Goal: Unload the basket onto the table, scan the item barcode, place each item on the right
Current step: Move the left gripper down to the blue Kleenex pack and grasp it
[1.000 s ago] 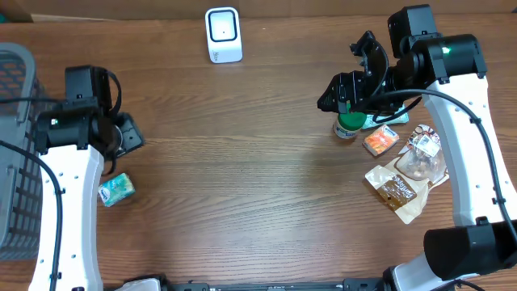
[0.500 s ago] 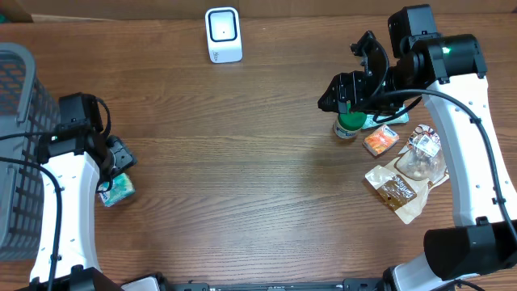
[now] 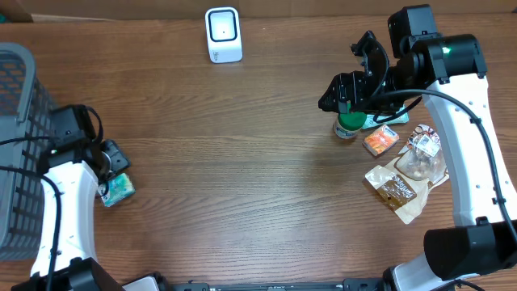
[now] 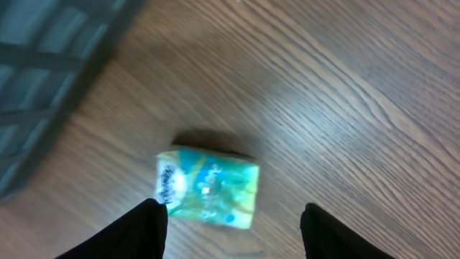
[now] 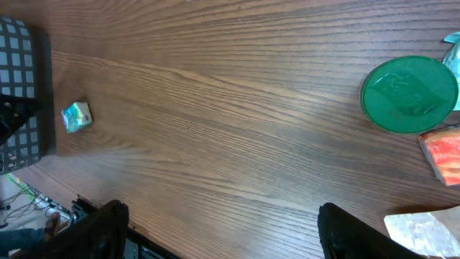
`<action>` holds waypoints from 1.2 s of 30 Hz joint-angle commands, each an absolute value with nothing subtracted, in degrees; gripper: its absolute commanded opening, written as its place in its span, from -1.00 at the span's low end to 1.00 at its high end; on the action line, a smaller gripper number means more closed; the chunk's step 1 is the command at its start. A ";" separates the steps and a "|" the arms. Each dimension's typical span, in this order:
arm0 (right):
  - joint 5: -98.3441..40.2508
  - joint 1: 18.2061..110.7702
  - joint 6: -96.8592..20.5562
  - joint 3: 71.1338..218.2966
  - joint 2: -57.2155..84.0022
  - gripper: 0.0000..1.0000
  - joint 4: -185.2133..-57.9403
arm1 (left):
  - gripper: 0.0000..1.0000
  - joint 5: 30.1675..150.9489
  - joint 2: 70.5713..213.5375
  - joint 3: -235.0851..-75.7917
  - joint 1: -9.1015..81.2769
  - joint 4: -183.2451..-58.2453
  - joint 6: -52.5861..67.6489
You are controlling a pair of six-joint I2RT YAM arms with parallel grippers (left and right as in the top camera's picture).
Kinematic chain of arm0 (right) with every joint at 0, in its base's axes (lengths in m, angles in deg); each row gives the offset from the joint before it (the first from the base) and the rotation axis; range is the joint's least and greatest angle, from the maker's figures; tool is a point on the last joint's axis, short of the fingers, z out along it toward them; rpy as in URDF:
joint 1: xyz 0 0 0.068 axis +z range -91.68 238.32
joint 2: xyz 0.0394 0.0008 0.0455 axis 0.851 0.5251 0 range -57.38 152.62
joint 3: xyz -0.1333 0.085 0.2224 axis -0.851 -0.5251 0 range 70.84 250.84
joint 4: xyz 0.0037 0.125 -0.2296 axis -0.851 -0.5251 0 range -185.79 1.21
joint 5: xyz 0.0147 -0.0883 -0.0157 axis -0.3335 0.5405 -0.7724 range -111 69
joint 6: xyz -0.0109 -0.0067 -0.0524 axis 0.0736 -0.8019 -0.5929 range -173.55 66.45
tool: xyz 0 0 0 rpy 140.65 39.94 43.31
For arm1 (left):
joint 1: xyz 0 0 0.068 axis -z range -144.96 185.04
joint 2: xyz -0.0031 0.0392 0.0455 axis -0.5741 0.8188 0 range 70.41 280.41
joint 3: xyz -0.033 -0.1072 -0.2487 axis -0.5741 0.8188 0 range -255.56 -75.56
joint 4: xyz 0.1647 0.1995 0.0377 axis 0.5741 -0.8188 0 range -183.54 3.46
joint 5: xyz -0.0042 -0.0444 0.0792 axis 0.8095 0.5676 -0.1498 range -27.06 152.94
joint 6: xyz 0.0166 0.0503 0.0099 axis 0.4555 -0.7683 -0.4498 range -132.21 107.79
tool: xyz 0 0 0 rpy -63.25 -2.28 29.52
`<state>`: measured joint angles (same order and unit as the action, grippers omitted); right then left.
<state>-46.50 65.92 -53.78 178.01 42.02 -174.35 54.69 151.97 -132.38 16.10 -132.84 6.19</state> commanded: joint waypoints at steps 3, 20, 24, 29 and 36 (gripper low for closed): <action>-46.50 66.20 -54.04 177.86 41.77 0.65 -174.15 | 0.27 56.42 152.19 -128.69 17.13 -130.53 4.00; -46.50 66.20 -54.06 177.86 41.77 0.65 -173.91 | 0.26 57.27 155.75 -123.59 17.13 -123.40 -0.94; -46.46 66.20 -54.06 177.86 41.77 0.66 -173.96 | 0.12 60.66 161.56 -123.59 17.45 -121.59 -3.23; -45.87 66.20 -54.04 177.86 41.77 0.66 -174.18 | 0.06 60.42 166.00 -123.59 17.50 -121.85 -3.21; -45.87 66.20 -54.04 177.86 41.77 0.66 -174.11 | 0.00 59.98 170.61 -123.59 17.50 -121.56 -2.97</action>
<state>-46.06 65.92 -53.78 178.01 42.02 -174.28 57.99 165.08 -125.71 17.50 -122.02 -2.32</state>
